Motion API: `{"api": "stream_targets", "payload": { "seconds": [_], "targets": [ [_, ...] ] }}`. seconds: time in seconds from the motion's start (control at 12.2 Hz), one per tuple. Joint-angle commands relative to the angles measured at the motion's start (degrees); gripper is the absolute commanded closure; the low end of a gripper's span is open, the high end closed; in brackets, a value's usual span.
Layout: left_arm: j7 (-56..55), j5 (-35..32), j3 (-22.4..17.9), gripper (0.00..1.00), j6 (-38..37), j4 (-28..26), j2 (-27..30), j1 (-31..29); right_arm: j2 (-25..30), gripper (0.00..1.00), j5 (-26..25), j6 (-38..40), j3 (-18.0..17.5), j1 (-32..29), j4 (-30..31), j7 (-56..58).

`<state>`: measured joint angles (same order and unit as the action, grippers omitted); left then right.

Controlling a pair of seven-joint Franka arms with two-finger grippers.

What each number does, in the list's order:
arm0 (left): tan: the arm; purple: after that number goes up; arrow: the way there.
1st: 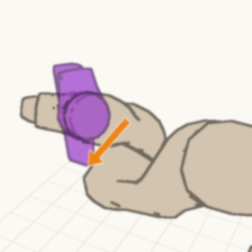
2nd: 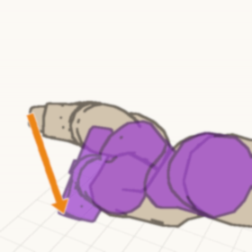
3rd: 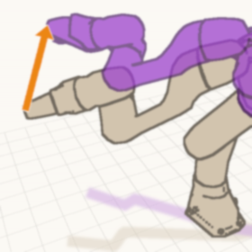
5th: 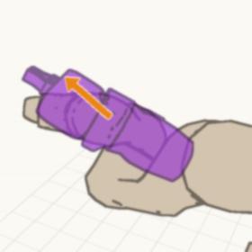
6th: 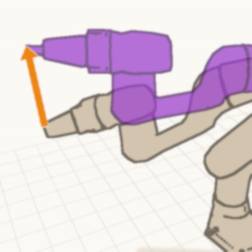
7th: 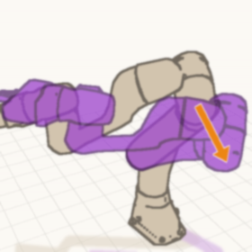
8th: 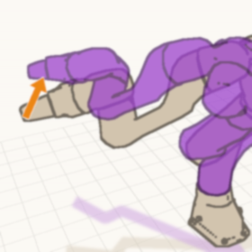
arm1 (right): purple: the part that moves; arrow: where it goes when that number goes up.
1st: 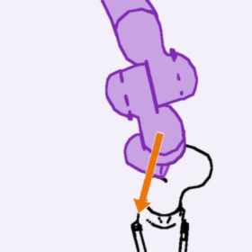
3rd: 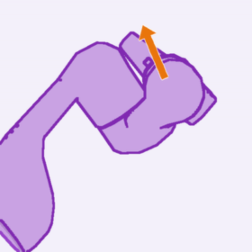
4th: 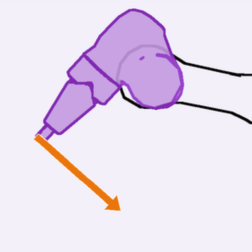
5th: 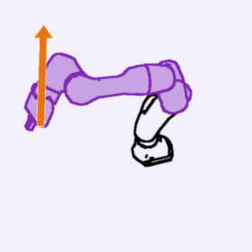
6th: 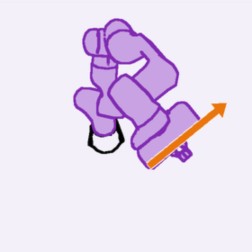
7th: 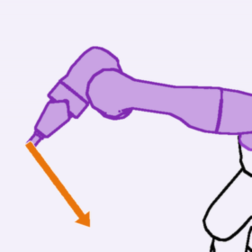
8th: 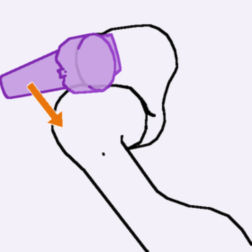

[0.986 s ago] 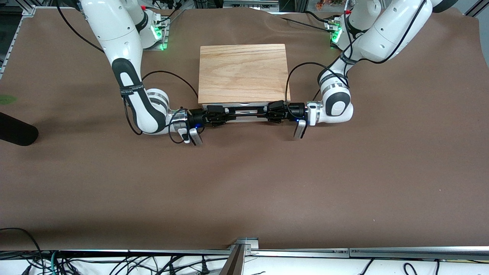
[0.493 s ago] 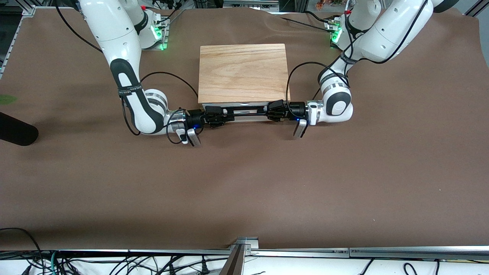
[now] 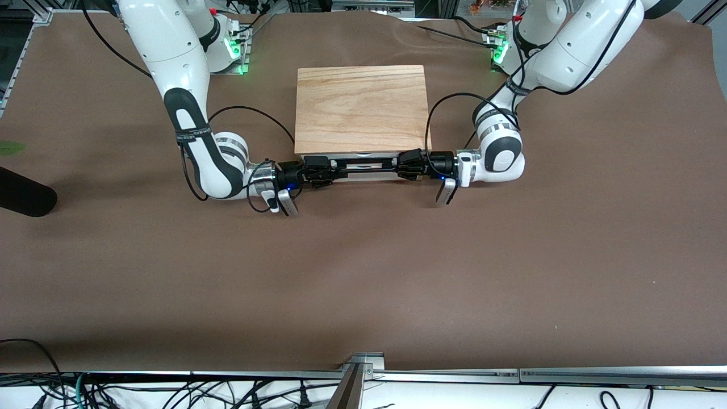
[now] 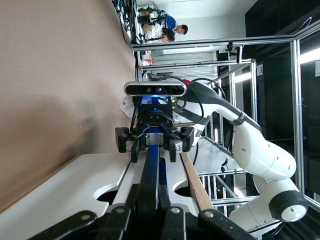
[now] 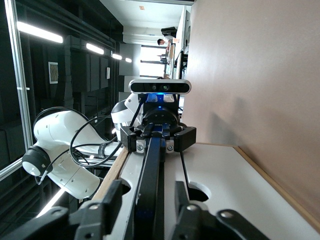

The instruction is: Pull top drawer with both arms simultaneously

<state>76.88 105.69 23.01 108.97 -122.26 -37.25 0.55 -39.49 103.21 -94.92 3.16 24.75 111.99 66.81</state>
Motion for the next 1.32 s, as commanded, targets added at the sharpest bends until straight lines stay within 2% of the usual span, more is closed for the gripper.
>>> {"api": "stream_targets", "payload": {
  "seconds": [0.0, 0.16, 0.25, 0.82, 1.23],
  "targets": [
    [1.52, -1.01, 1.69, 1.0, 0.8, -4.83, 0.33, 1.82, 0.82, 0.7, -0.46, 1.05, -0.18, -0.4, 1.83, 1.74],
    [1.43, -1.01, 1.69, 1.0, 0.98, -4.48, 0.33, 1.82, 0.82, 0.81, -0.64, 1.05, -0.18, -0.4, 1.74, 1.74],
    [1.43, -1.01, 1.69, 1.0, 0.98, -4.48, 0.33, 1.82, 0.82, 0.91, -0.64, 0.96, -0.18, -0.4, 1.74, 1.74],
    [1.26, -1.19, 1.51, 1.0, 0.98, -4.39, 0.33, 1.65, 0.47, 0.91, -0.29, 0.17, -0.18, -1.28, -0.89, 0.16],
    [-0.68, -1.62, 1.34, 1.0, 1.15, -2.81, -0.54, 0.95, -2.51, 0.91, -0.11, -0.36, -0.18, -2.86, -6.33, -2.03]
  ]
}}
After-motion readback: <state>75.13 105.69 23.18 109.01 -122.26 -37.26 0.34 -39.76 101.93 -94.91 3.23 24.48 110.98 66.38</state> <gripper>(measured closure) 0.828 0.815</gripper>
